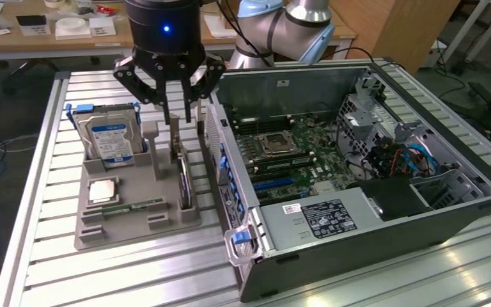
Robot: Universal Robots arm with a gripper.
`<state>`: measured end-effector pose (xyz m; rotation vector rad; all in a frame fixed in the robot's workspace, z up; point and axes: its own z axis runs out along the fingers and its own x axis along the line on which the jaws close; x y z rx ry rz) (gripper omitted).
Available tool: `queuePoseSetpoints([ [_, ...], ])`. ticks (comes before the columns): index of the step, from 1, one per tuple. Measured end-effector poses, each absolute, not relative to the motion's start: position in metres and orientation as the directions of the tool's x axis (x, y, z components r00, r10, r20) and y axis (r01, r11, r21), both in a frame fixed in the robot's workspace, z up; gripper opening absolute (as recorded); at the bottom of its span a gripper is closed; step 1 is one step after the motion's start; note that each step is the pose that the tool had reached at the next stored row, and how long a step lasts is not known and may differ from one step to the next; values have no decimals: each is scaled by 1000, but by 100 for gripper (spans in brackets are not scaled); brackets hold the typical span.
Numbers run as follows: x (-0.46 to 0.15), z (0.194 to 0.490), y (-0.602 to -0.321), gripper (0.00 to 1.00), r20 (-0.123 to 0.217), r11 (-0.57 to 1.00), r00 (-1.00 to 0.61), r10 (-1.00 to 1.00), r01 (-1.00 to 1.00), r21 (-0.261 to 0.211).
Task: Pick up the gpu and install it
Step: 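Pick up the gpu and move the gpu toward the slot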
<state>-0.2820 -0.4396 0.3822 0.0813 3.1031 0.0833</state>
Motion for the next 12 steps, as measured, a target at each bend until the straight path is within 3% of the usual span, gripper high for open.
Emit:
queuePoseSetpoints([
  [12,-285,377,-439,36,-35,997,-998,52,50,54],
])
